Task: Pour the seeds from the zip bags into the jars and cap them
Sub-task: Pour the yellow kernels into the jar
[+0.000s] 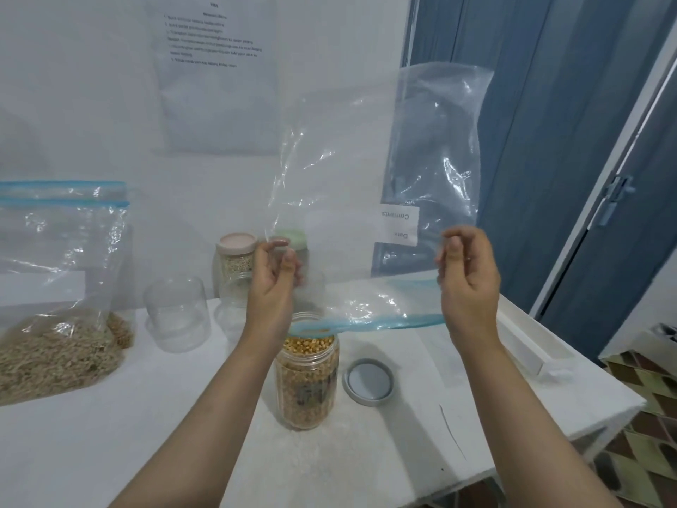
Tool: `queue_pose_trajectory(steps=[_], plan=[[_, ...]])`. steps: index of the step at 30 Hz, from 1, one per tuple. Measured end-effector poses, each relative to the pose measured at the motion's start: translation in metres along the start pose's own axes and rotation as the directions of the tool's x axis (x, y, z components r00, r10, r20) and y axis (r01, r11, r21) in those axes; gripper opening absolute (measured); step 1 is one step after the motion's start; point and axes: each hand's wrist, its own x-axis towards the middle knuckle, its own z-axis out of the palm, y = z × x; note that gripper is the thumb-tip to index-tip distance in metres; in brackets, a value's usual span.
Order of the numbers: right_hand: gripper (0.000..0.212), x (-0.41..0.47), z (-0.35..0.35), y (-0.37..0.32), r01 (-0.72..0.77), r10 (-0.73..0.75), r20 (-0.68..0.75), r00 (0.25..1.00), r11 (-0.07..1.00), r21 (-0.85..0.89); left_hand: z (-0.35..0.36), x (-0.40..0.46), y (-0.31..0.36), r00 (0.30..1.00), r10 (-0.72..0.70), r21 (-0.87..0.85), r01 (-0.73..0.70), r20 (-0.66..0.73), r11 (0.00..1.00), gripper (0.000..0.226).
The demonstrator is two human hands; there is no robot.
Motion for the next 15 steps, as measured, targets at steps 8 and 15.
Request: queue_pose_trajectory(steps=[8,15], plan=[[0.017,-0.0018,0.0020,0.0000,-0.005,0.005,-0.017,1.000,0.999,0.044,-0.0015,0.0034,0.0020,0.999,0.036,-0.004,-0.035,0.031,0.999,0.014],[0.015,-0.0028,0.0037,0.0013,-0.027,0.029,-0.023,0.999,0.997,0.069,-0.0080,0.0079,0.0050,0.995,0.057,0.056,-0.062,0.082,0.996,0.023]])
